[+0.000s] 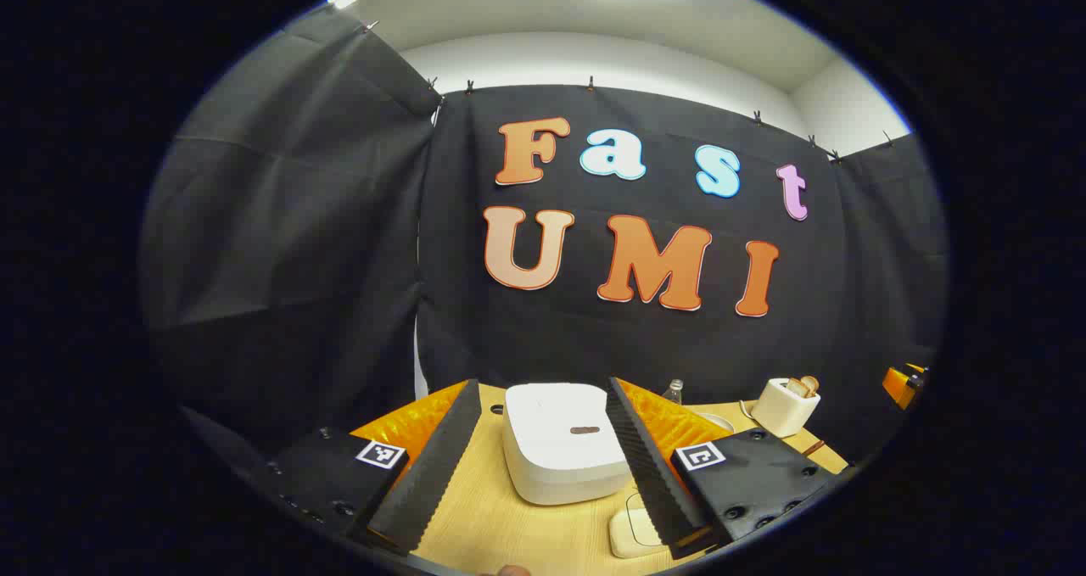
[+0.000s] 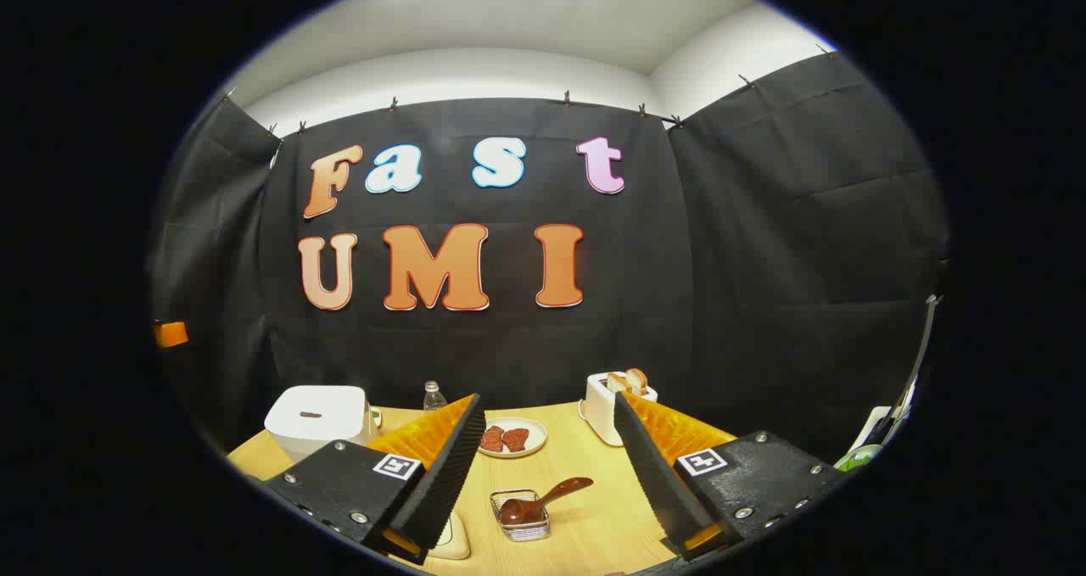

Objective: Close the left gripper, press the button to open the rice cooker; take a wooden spoon from the chopstick holder with the right hand, scoop a spoonful of rice and pour it into the rice cooker, then put the wooden spoon back into the chopstick holder.

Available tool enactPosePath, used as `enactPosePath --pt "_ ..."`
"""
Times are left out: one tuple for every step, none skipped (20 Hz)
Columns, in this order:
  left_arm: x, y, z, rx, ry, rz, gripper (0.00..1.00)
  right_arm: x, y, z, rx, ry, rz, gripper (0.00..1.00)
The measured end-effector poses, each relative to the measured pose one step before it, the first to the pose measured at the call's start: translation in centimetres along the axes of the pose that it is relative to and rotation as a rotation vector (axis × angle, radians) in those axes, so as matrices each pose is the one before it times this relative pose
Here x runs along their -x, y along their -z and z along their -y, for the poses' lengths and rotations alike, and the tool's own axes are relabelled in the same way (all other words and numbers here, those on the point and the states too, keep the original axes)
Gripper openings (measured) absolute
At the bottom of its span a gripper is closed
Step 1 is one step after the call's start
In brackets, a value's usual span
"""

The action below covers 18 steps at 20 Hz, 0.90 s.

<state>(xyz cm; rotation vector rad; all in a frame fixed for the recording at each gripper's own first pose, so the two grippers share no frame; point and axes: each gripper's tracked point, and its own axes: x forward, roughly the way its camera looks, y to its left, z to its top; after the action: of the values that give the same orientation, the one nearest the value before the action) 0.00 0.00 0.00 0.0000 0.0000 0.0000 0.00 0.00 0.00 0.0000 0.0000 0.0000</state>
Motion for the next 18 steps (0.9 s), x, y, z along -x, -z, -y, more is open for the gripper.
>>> enactPosePath --pt "0.086 -0.072 -0.074 -0.00178 -0.00624 -0.00746 1.0 -0.006 -0.146 -0.092 0.00865 -0.00411 -0.00188 0.94" --pt "0.073 -0.173 0.123 0.00031 -0.0021 0.00273 1.0 0.041 -0.151 -0.027 0.00899 -0.00243 -0.00154 0.99" --pt "0.014 -0.42 0.217 0.00208 0.00318 0.00882 1.0 0.088 -0.221 -0.223 0.00831 -0.00696 -0.00116 0.95" --pt "0.137 -0.108 0.259 0.00162 0.00664 0.00546 1.0 0.022 -0.061 -0.141 0.00697 -0.00464 -0.00082 0.97" --pt "0.029 0.004 0.271 -0.00407 0.00414 0.0 1.0 0.069 -0.107 -0.103 0.00723 -0.00475 0.00071 0.95" --pt "-0.004 0.062 0.002 -0.01134 -0.00344 -0.0001 1.0 -0.025 0.011 -0.119 0.00632 -0.00871 0.0005 0.95" --pt "-0.054 0.05 0.046 -0.00819 -0.00205 -0.00172 1.0 0.056 -0.197 -0.097 0.0052 -0.0053 0.00226 0.95" --pt "-0.062 0.063 0.584 0.00186 0.01068 -0.00329 1.0 -0.022 0.058 0.071 0.00351 0.00044 -0.00254 0.95" --pt "-0.155 0.06 0.653 0.00477 0.01488 -0.00377 1.0 -0.064 0.053 0.126 0.00086 0.00361 -0.00307 0.95" --pt "-0.046 0.292 0.422 0.00157 0.01062 -0.00389 1.0 0.134 -0.028 0.156 -0.00245 0.00107 -0.00085 0.95" --pt "-0.126 0.032 0.205 -0.00178 0.00583 0.00021 1.0 0.065 -0.05 0.148 -0.00383 0.00258 0.00137 0.95" --pt "-0.159 -0.046 -0.07 -0.00118 0.00238 0.00136 1.0 0.046 -0.03 0.132 -0.00177 0.00345 0.00197 0.95" --pt "-0.118 -0.02 0.212 -0.00024 0.00531 0.00012 0.97 0.109 -0.004 0.101 0.00128 0.00495 0.00152 0.95" --pt "-0.061 -0.095 0.242 0.00122 0.00583 0.00197 1.0 -0.027 0.118 0.177 0.00347 0.00456 0.00025 0.95" --pt "-0.083 -0.205 0.197 0.00025 0.00729 0.00179 1.0 0.052 0.136 0.089 0.00358 0.0018 -0.00216 0.95" --pt "0.007 0.106 0.064 -0.00123 0.00512 -0.00195 1.0 -0.063 0.156 0.03 0.00249 -0.00031 -0.00264 0.95" --pt "-0.02 0.057 0.047 -0.00347 -0.0001 -0.00271 1.0 -0.045 0.057 0.003 0.00046 0.00116 -0.00457 0.95" --pt "-0.082 0.021 -0.036 -0.00725 -0.00244 -0.00236 1.0 -0.165 0.008 0.084 0.00016 0.00249 -0.00425 0.95"
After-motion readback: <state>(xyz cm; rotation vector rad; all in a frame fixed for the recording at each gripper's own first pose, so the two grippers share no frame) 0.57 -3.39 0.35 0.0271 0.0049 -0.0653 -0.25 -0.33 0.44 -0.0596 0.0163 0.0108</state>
